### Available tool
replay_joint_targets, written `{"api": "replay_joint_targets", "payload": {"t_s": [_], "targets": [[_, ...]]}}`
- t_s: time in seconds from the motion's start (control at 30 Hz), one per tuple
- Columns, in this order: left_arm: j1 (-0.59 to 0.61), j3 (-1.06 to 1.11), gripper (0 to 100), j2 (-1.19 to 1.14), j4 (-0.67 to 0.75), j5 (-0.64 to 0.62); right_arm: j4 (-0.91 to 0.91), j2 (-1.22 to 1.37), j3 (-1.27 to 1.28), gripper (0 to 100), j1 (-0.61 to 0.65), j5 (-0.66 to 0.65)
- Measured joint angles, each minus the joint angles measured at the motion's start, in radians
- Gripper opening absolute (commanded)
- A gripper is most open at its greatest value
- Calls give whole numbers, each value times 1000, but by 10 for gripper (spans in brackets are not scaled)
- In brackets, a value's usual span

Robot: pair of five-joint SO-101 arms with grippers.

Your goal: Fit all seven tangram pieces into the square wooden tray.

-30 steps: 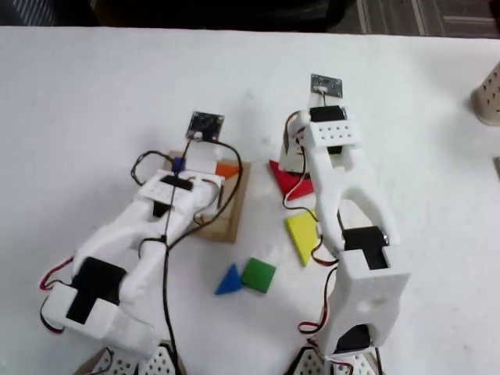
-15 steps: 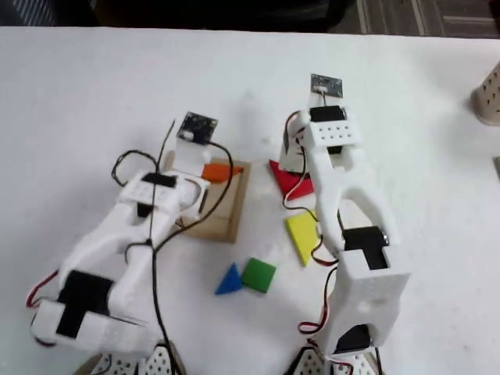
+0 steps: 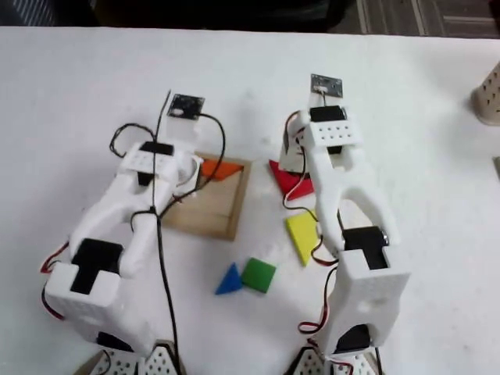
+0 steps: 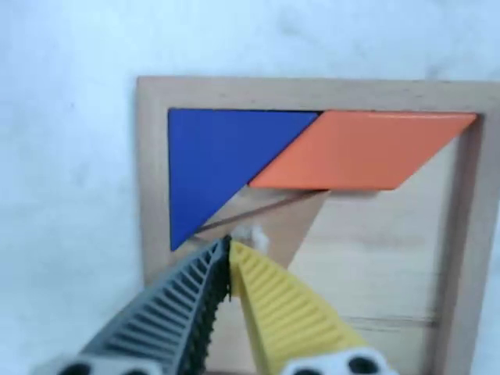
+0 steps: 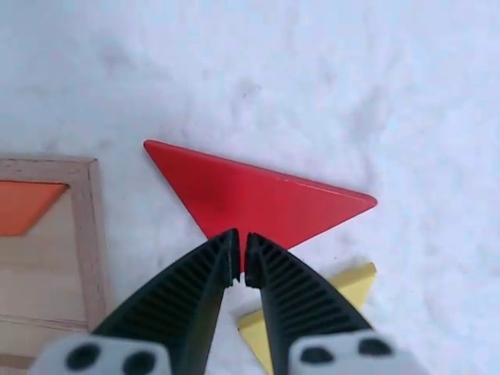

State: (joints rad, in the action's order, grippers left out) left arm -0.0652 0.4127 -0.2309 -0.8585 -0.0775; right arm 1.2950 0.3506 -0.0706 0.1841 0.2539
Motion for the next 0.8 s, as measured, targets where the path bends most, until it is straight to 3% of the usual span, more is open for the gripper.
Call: {"api": "replay_joint_targets", "payload": {"t_s": [0.8], "targets": [[-91, -21, 22, -18, 75, -14, 0, 0, 0, 18, 0, 0]]}}
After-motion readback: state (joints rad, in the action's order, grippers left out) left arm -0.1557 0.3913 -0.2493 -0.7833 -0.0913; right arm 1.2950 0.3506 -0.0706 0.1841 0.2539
